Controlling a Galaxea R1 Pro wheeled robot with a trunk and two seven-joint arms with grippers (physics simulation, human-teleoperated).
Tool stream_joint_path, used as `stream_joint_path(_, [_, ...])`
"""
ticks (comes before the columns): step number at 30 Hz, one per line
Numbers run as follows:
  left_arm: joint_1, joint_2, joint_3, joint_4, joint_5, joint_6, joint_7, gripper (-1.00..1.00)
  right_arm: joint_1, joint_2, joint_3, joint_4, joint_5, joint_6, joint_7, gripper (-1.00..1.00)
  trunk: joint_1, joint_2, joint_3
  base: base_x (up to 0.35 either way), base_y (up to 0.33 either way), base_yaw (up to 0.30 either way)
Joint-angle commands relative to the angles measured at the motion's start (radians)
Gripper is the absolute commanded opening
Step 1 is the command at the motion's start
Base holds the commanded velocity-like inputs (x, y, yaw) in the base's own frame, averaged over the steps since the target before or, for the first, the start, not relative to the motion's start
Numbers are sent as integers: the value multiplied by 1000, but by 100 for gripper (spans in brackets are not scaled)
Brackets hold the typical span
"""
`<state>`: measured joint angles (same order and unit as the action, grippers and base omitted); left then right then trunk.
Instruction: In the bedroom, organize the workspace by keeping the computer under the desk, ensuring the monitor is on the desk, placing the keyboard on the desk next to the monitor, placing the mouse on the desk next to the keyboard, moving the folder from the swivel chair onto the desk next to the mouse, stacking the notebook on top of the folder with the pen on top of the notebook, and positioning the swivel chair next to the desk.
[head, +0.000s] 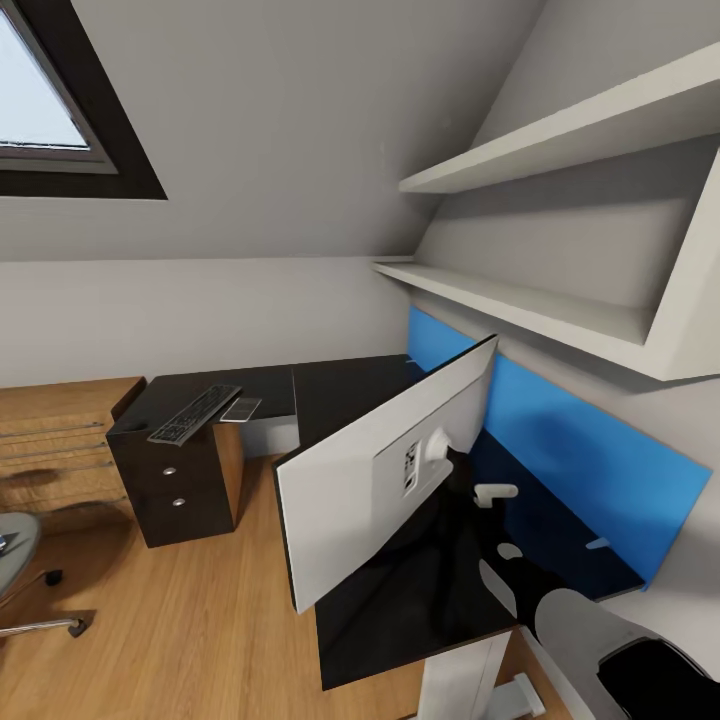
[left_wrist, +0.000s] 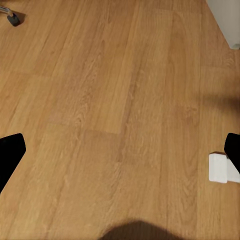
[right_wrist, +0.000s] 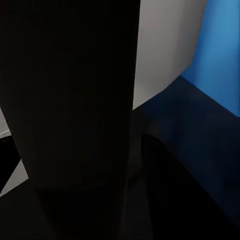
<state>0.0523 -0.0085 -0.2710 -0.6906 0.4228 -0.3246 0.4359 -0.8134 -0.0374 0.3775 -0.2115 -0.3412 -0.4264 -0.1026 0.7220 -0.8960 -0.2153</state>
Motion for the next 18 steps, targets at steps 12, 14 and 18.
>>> stream_joint_path(12, [0, 1, -5, -1, 11, -5, 4, 100, -1, -2, 10, 0, -15, -6, -10, -100, 0, -1, -1, 0, 0, 0])
stream_joint_path(14, [0, 1, -5, -1, 11, -5, 4, 100, -1, -2, 9, 1, -16, -16, -11, -100, 0, -1, -1, 0, 0, 0])
stream_joint_path(18, [0, 1, -5, -1, 10, -5, 4, 100, -1, -2, 10, 10, -16, -40, -8, -100, 0, -1, -1, 5, 0, 0])
